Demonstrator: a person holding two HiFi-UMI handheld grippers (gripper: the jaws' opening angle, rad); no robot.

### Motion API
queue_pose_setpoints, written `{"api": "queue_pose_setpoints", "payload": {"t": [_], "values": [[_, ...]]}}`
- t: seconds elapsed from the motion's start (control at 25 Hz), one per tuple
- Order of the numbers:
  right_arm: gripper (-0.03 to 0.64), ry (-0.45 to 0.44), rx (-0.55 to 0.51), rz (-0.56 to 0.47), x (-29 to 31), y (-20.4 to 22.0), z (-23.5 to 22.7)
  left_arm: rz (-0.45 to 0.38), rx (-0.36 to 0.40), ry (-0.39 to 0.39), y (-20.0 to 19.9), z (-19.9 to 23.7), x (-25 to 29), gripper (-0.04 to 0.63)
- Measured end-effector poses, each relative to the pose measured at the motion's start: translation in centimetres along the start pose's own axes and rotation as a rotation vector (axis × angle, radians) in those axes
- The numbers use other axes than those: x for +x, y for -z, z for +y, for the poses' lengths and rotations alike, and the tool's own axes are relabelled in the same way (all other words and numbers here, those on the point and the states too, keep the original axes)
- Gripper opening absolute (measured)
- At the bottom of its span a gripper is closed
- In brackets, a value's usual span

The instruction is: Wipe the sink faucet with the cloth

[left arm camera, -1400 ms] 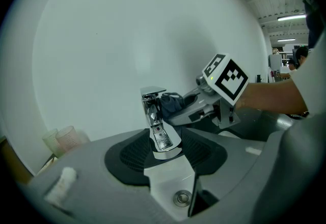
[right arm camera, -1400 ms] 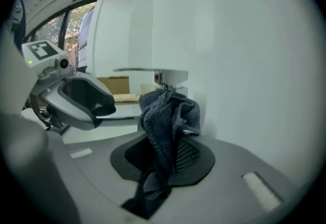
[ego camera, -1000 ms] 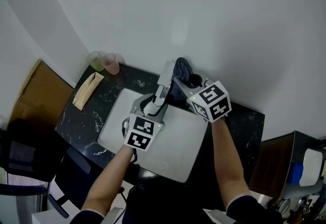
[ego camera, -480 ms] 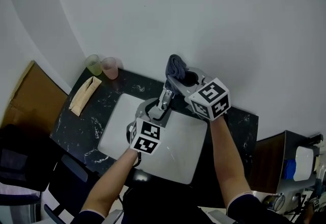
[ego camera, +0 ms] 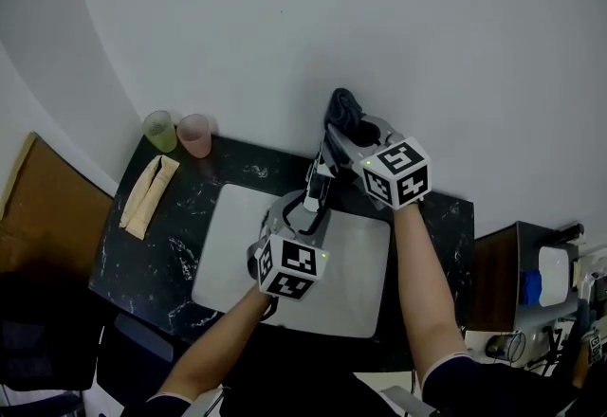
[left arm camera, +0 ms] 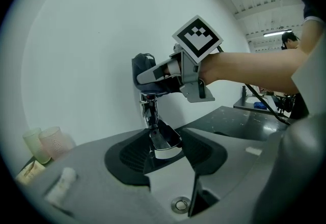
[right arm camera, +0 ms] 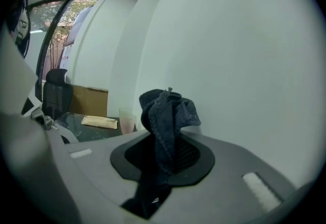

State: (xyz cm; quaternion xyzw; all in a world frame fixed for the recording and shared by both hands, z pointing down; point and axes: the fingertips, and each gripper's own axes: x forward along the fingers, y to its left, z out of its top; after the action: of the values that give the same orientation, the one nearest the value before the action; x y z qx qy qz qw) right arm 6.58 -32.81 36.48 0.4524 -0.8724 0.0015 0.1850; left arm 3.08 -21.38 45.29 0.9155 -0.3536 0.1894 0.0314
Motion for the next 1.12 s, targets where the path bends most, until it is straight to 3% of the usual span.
{"api": "queue_pose_setpoints", "payload": {"t": [0.32, 0.68, 1.12], "values": [[0.078, -0.040, -0.017, 0.058, -2.3, 0.1, 4.3, -0.008, -0.003, 0.040, 0.1, 0.1, 0.0, 0.202], [0.078, -0.049, 0.008, 0.028, -5.0, -0.2, 8.5, -0.014, -0.022, 0.099, 0.1, 0.7, -0.1, 0.199], [0.078, -0.074, 0.057, 0.020, -2.5, 0.0, 5.4, 0.022, -0.005, 0.093, 0.0, 1.0, -0.2, 0.199]]}}
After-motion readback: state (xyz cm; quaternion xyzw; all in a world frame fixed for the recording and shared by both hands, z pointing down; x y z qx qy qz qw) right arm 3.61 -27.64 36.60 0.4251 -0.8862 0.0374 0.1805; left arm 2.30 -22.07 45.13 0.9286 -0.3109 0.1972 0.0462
